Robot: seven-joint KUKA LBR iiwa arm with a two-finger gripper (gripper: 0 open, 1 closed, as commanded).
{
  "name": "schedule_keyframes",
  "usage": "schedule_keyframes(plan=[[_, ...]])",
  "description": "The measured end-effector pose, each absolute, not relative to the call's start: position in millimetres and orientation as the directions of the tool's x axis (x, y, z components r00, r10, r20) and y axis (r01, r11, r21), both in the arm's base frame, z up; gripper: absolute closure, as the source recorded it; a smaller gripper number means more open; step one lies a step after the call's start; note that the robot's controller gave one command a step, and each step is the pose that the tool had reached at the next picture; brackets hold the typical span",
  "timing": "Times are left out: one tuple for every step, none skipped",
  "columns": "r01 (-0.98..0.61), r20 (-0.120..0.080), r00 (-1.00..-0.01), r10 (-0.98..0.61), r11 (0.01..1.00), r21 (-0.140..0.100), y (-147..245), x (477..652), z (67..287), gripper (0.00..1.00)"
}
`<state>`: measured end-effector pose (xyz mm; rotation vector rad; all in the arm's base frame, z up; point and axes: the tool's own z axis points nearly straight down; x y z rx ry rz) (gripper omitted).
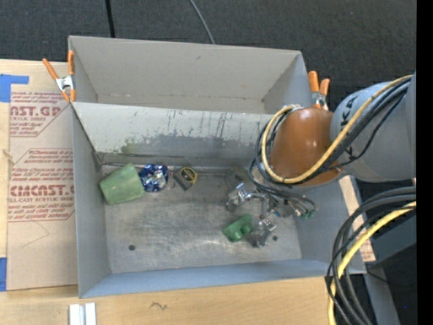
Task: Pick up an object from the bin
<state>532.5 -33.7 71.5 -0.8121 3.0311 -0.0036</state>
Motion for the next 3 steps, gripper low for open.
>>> schedule_keyframes(plan=[[-0.499,-0.004,-0.867,-0.499,0.867,-0.004,-34.7,532.3,72.9,1.00],[-0.734,-0.005,-0.679,-0.734,0.679,-0.004,-45.4,516.9,197.2,1.00],[-0.906,-0.006,-0.423,-0.906,0.423,-0.005,32.4,550.2,289.9,1.00]])
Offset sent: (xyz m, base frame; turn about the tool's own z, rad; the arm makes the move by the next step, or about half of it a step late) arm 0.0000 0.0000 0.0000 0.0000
